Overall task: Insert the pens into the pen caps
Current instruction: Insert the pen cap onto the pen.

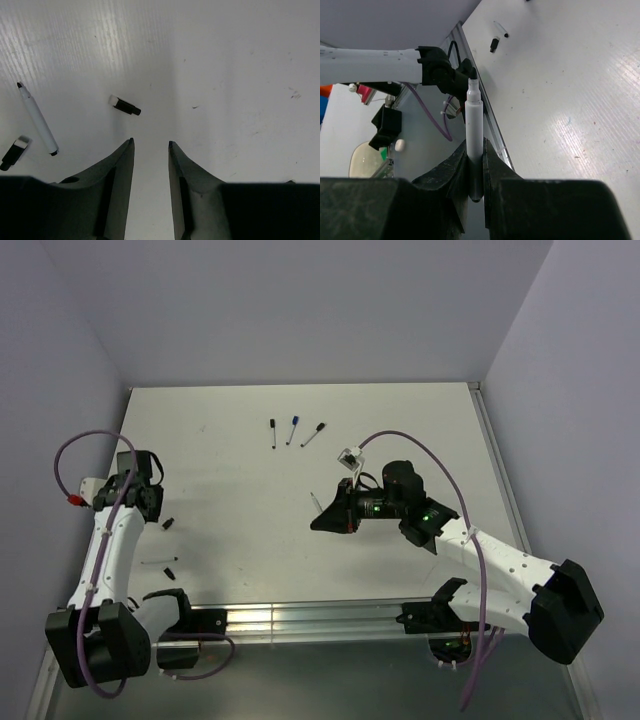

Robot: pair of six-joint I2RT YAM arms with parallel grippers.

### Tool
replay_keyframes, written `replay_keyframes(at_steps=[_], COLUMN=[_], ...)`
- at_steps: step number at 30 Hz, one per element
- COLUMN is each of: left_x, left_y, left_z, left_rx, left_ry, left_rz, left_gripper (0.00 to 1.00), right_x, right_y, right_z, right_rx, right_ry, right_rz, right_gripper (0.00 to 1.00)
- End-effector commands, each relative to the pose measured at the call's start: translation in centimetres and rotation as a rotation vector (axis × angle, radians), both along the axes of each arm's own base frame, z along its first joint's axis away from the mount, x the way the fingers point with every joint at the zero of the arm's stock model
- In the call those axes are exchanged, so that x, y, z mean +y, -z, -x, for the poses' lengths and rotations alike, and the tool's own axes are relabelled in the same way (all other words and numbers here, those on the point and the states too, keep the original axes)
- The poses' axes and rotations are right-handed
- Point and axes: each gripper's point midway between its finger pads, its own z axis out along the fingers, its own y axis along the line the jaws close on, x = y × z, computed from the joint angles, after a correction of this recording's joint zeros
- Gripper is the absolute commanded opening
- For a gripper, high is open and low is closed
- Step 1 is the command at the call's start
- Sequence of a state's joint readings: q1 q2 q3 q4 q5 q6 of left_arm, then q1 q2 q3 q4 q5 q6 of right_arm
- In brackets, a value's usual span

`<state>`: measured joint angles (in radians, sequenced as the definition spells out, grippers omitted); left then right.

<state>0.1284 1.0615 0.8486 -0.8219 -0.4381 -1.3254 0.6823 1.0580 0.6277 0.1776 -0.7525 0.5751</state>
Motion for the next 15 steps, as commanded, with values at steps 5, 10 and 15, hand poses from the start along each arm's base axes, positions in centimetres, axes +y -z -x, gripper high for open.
replay_keyframes(at_steps=[5,10,15], left_x=[0.7,0.1,0.1], left_y=[2.6,4.8,6.1], left_z=[-0.8,-1.3,-0.8], left_rx=[-0.022,-0.004,-0.009], left_ry=[-0.074,-0.124,-0.195], left_rz=[0.089,0.159,0.176], left_gripper=[0.37,0.37,0.39], right_x=[0.0,-0.1,-0.2], right_y=[-1.1,-1.0,-0.9], right_z=[-0.4,-0.6,-0.5], right_rx=[-0.058,-0.057,-0.057], right_ry=[0.014,0.021,0.023], right_rz=[-0.02,-0.015,-0.015], right_gripper=[0.0,0.0,0.0])
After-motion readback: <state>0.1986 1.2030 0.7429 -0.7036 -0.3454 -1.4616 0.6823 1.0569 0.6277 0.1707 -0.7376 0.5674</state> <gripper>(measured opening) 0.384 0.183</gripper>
